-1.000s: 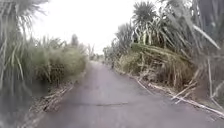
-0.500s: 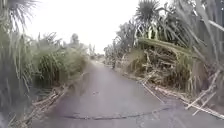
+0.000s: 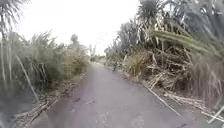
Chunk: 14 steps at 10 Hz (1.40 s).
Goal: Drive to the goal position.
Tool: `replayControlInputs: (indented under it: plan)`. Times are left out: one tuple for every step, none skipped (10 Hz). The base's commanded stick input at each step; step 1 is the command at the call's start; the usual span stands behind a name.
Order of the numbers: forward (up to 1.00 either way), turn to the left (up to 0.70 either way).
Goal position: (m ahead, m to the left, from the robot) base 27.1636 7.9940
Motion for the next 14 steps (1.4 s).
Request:
replayControlInputs:
  plan:
    - [0.85, 0.00]
    - [0.85, 0.00]
    - [0.85, 0.00]
    - [0.85, 0.00]
    - [0.85, 0.00]
    - [0.85, 0.00]
    - [0.85, 0.00]
    - [0.85, 0.00]
    - [0.85, 0.00]
    - [0.85, 0.00]
    - [0.85, 0.00]
    - [0.85, 0.00]
    - [0.85, 0.00]
    - [0.85, 0.00]
